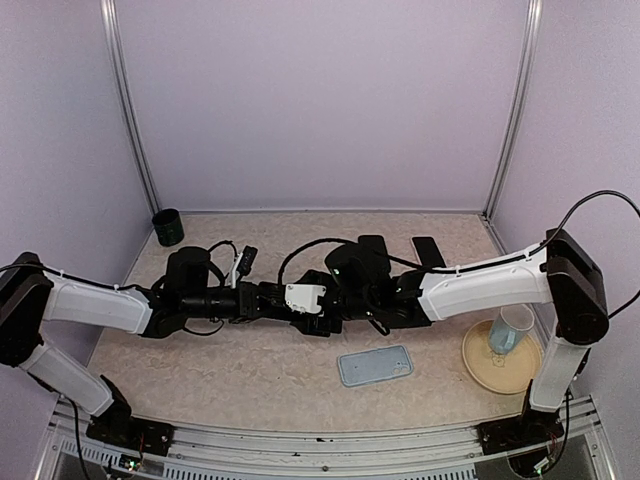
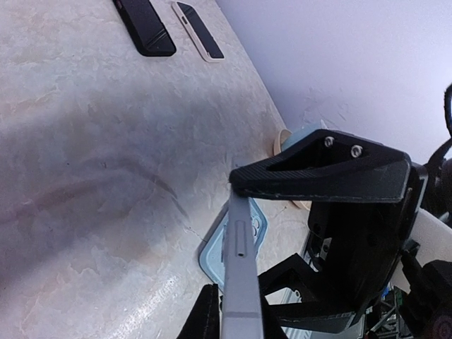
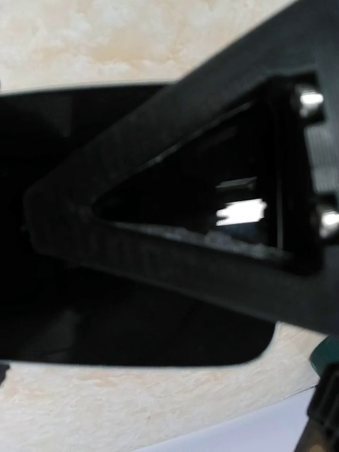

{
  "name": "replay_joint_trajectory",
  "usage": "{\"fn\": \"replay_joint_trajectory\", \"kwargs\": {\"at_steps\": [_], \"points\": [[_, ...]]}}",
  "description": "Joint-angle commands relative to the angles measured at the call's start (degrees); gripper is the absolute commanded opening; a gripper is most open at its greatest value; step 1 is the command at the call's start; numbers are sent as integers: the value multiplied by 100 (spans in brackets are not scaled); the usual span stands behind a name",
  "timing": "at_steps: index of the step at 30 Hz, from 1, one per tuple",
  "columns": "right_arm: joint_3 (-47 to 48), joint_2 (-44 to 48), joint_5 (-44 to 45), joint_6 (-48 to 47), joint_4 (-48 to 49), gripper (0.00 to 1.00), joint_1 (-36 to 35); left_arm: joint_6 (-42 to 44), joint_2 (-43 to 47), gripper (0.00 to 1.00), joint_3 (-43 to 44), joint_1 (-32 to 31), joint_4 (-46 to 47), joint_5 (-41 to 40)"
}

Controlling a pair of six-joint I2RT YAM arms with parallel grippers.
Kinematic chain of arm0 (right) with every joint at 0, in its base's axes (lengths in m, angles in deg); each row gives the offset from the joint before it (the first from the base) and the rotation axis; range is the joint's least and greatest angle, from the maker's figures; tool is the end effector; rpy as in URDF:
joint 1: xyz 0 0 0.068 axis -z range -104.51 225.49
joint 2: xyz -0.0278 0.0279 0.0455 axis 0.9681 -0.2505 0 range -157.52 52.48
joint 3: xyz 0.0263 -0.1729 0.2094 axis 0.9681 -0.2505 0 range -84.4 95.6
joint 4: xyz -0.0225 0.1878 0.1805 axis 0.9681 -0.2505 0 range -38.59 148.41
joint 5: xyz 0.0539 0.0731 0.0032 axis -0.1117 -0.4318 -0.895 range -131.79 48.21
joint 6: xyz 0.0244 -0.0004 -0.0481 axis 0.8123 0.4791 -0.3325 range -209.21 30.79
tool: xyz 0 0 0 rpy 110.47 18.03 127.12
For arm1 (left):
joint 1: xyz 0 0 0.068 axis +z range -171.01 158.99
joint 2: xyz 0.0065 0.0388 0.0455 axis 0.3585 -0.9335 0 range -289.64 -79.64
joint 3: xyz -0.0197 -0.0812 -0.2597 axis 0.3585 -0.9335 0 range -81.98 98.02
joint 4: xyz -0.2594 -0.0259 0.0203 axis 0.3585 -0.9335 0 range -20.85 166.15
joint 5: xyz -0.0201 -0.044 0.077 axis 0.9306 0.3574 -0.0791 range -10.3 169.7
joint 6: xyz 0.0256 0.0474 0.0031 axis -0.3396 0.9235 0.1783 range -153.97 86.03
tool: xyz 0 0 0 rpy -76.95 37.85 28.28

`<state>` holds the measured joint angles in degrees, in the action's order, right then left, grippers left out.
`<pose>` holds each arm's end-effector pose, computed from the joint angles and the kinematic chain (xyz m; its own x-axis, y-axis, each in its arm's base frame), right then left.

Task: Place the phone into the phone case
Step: Pass from the right arm to the left

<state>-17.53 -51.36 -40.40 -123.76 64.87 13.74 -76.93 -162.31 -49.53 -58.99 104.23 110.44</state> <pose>0.1944 0.3603 0.2148 0.2959 -0.6471 -0.7027 -0.8534 0.1513 -0.4988 0.2144 -0.1904 0.1860 -0.8323 -0.0933 -0.5465 0.4577 0.4406 -0.7723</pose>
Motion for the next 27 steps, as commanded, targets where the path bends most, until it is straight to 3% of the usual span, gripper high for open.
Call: {"fn": "replay_joint_trajectory", "kwargs": {"at_steps": [1,5,11,20,27], "points": [[73,40,104,-29,260,69,-70,33,-58,9,54,-34,153,28],[54,47,121,-44,283,70,-66,26,-33,0,34,-34,154,28],[17,80,213,-74,325,74,-66,8,-23,0,42,-34,90,64],[-222,474,555,-148,357,99,-57,67,262,0,29,-19,-215,-294],[-254,756,306,-127,-730,100,72,123,613,0,-56,120,-215,-296]]}}
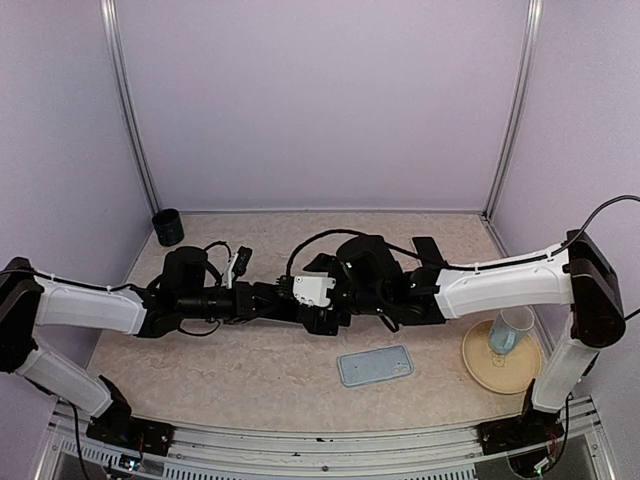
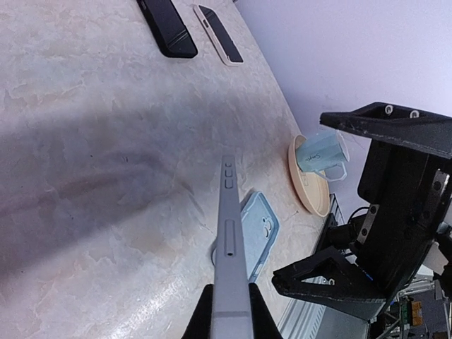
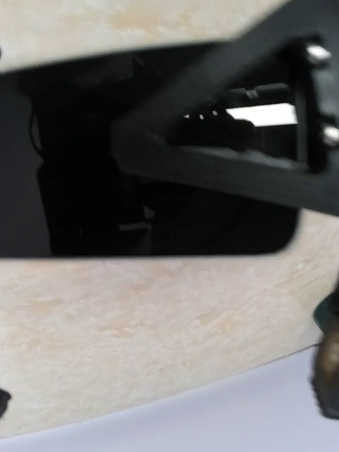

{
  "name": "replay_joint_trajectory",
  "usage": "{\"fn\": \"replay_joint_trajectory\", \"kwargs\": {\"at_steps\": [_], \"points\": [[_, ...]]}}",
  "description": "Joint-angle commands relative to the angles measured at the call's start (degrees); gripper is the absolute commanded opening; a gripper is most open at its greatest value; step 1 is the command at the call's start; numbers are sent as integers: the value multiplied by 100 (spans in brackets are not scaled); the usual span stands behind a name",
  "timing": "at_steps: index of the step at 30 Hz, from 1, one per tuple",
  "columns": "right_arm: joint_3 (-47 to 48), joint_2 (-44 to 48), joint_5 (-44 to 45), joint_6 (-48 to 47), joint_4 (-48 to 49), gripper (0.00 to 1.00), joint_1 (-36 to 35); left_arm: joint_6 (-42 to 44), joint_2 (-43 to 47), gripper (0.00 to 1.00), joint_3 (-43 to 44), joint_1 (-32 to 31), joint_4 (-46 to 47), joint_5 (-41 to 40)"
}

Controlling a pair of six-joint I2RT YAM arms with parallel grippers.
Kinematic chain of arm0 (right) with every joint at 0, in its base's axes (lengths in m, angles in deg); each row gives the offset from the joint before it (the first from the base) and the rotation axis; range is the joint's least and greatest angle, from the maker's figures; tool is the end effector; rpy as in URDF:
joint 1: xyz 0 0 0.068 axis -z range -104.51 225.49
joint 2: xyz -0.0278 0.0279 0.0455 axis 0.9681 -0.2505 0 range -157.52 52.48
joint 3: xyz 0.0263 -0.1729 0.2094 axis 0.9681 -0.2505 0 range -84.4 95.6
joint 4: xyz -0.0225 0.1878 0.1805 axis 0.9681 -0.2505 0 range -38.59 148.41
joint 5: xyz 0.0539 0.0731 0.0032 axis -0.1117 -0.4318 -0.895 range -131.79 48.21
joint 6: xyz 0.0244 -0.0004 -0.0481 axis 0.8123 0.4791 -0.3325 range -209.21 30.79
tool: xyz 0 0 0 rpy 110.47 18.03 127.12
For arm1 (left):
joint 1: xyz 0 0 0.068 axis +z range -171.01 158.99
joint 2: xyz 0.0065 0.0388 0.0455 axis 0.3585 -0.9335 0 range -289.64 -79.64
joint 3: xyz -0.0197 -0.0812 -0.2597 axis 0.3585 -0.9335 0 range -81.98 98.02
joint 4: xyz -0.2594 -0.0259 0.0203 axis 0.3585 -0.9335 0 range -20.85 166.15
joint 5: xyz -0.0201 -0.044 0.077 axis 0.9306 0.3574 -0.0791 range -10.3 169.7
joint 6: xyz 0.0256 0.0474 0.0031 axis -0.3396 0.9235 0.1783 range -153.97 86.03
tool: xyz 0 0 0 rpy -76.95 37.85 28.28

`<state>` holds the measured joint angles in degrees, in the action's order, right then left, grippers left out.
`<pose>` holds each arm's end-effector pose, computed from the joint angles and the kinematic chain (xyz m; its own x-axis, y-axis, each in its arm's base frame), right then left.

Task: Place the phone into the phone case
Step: Pass from the right arm to the left, then move the phone case to the center of the board.

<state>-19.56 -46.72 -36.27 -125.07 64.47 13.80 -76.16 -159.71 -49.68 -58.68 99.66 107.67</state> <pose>0.1901 0.3460 0.2335 0.3076 -0.6584 -0.6869 -0.8093 0.1985 -0.5528 0.2113 -0.1841 0.1891 -0.8308 -0.1079 -0.5460 0.4322 0.4929 -0.7551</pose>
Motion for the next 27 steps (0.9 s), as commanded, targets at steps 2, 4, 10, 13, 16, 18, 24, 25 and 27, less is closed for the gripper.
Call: {"fn": "replay_joint_trajectory", "kwargs": {"at_steps": [2,4,10,13,16,18,24,25,27], "points": [[-85,378,-198,19,-1092,100,141,66,458,0,-50,127,192,-46],[-142,472,-322,91,-1459,100,260,145,553,0,-26,137,86,-87],[-529,734,-543,414,-2177,98,669,229,739,0,5,150,-113,-177],[-589,669,-631,615,-2405,92,772,216,865,0,-16,191,-198,-274],[-593,554,-694,701,-2555,87,811,178,1027,0,-54,278,-243,-350],[-603,458,-600,718,-2641,86,848,162,1114,0,-48,344,-313,-400],[-500,148,-525,763,-3135,71,995,159,1377,0,-69,467,-499,-533],[-494,73,-499,764,-3207,71,1019,145,1415,0,-80,493,-509,-551],[-463,-81,-476,777,-3329,70,1064,121,1486,0,-104,514,-522,-562]]}}
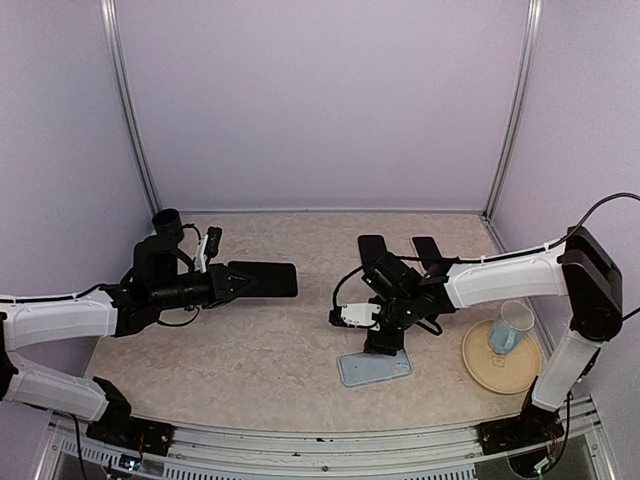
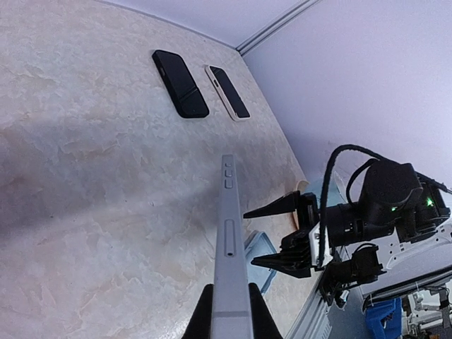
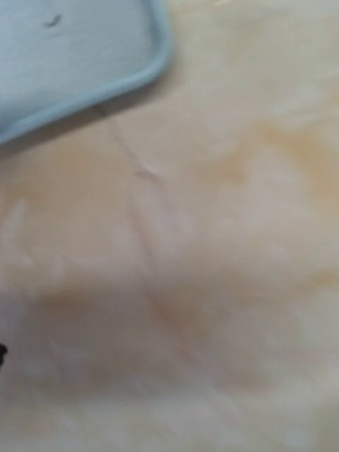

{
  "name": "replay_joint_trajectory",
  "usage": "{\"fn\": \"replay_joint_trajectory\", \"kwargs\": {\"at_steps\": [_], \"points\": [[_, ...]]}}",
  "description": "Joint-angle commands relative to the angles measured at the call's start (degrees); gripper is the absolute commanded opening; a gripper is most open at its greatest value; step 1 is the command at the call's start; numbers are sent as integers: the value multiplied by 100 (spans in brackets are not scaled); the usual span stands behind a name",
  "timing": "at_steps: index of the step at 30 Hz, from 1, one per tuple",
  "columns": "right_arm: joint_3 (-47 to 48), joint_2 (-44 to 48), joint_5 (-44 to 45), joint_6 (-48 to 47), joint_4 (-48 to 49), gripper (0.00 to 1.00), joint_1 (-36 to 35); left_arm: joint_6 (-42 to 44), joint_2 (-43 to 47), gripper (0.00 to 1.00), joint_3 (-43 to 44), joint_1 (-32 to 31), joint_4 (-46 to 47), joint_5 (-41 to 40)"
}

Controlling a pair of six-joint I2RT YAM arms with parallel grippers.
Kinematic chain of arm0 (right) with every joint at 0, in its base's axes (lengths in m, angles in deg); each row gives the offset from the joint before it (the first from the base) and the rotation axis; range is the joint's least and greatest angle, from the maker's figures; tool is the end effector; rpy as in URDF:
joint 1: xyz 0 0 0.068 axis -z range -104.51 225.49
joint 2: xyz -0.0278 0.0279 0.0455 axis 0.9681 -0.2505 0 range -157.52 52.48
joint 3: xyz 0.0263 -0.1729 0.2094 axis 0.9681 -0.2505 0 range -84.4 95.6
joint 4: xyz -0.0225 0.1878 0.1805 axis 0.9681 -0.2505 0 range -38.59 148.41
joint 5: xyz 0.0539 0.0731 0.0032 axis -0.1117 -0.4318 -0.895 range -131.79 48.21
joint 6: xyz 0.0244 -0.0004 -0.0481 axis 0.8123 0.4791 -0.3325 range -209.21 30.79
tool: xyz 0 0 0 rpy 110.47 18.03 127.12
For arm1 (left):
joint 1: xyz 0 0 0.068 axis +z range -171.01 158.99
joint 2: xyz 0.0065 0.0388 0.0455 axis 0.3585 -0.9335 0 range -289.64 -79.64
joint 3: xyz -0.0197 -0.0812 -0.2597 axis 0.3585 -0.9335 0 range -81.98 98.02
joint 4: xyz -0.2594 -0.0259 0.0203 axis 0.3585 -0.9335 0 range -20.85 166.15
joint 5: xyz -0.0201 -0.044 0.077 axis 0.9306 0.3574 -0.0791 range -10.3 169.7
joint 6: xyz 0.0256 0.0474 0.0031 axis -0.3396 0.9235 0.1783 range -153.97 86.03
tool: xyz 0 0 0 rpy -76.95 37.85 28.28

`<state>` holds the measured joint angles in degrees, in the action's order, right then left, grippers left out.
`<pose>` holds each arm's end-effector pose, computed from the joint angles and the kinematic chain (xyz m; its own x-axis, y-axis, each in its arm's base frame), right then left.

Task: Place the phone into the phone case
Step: Move the phone case to the center of the board.

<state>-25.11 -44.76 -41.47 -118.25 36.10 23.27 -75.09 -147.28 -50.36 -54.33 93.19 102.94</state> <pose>0.2070 0.2669 0.1769 -0.0822 -0.8984 -0.4314 -0.9477 0.2044 -0.2451 0.2046 -0.1512 0.2274 -0.7418 -0.2355 -0.6279 0.4364 0.5414 -0.7186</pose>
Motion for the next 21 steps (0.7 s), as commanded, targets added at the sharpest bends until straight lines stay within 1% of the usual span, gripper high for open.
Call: {"fn": "replay_joint_trajectory", "kwargs": {"at_steps": [1,7,11,14,15,19,21], "points": [[134,-381,27,100,-542,68,151,1,264,0,-41,88,118,-101],[179,-404,-18,103,-609,59,247,-18,309,0,-15,115,89,-84],[191,-445,-99,91,-639,49,263,-26,304,0,9,137,98,-97],[226,-518,-324,82,-698,39,272,-23,263,0,44,150,107,-59],[239,-538,-377,76,-725,32,274,-20,254,0,50,157,107,-58],[311,-607,-691,65,-849,14,300,-12,242,0,55,192,111,-49],[355,-629,-820,64,-889,3,309,-18,242,0,51,202,116,-41]]}}
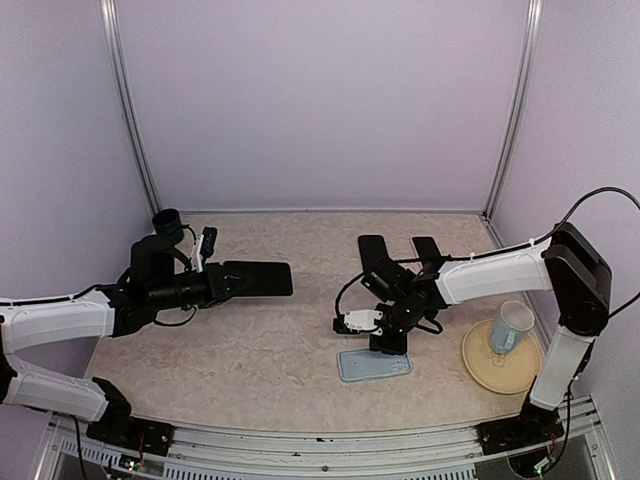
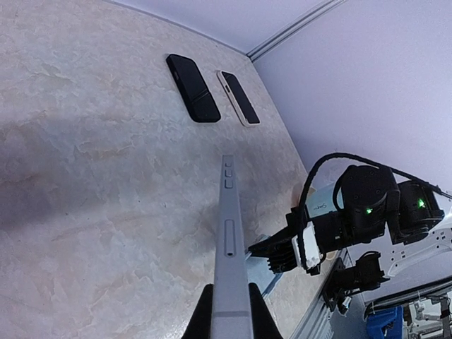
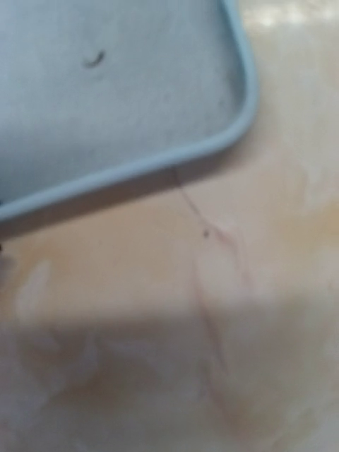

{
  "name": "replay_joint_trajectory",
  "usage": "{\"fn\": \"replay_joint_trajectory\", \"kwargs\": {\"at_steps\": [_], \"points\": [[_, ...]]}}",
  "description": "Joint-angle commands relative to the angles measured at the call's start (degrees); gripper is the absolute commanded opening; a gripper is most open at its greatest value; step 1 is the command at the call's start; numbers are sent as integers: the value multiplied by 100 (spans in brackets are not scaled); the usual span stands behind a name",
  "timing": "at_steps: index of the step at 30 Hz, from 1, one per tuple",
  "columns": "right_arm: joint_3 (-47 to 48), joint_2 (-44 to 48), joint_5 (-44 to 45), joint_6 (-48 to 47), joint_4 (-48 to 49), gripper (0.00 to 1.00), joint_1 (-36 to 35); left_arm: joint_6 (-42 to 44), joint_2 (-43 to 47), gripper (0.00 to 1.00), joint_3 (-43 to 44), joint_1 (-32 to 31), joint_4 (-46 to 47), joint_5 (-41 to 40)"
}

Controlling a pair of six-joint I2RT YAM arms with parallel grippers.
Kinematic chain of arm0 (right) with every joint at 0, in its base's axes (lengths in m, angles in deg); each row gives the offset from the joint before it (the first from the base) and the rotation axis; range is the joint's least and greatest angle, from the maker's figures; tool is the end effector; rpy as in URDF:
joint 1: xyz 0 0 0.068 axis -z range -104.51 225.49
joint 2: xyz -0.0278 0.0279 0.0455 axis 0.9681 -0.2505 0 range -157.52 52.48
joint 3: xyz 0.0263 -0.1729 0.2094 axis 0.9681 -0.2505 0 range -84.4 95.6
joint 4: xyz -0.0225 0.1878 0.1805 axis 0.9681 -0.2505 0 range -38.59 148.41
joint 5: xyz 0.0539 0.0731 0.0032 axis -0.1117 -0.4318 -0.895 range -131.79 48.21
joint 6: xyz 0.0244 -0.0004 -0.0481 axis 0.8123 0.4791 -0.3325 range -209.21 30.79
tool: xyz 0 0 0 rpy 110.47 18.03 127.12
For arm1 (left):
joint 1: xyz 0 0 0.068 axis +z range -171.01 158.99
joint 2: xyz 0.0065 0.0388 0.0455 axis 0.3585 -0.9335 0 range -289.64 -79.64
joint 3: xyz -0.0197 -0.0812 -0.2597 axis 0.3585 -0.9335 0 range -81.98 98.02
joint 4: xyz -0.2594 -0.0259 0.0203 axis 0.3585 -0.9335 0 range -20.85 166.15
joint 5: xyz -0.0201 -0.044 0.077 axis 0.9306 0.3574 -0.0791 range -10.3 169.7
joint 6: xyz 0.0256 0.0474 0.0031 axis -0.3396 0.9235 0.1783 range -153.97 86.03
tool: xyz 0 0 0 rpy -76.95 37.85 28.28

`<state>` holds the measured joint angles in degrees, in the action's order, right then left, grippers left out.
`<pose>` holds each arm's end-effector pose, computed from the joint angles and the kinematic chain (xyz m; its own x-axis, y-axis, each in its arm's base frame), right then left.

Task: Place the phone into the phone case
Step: Move the phone case to the center of the board.

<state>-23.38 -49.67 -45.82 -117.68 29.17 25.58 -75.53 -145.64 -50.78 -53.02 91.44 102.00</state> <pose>0.2146 0.2590 0.1525 -0.1622 -0.9310 -0.3269 -0.9734 0.2054 -0.1020 0.2040 -0.1433 0.2284 -0.7386 -0.2622 -0.6211 0.4060 0.5625 -0.7202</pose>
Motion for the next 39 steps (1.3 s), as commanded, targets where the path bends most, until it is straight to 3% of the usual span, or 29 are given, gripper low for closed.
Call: {"fn": "replay_joint_trajectory", "kwargs": {"at_steps": [1,15,27,33,39], "points": [[203,-142,-434,8,-196,0,79,25,78,0,88,80,295,54],[806,27,-365,222,313,0,113,-114,140,0,-144,98,579,74],[2749,-1482,-290,316,-80,0,223,-121,563,0,-309,98,317,-190],[3279,-2068,-344,300,-154,0,227,-137,1052,0,-456,111,-110,-904],[3554,-2335,-364,308,-99,0,227,-262,1075,0,-507,177,-210,-1018]]}}
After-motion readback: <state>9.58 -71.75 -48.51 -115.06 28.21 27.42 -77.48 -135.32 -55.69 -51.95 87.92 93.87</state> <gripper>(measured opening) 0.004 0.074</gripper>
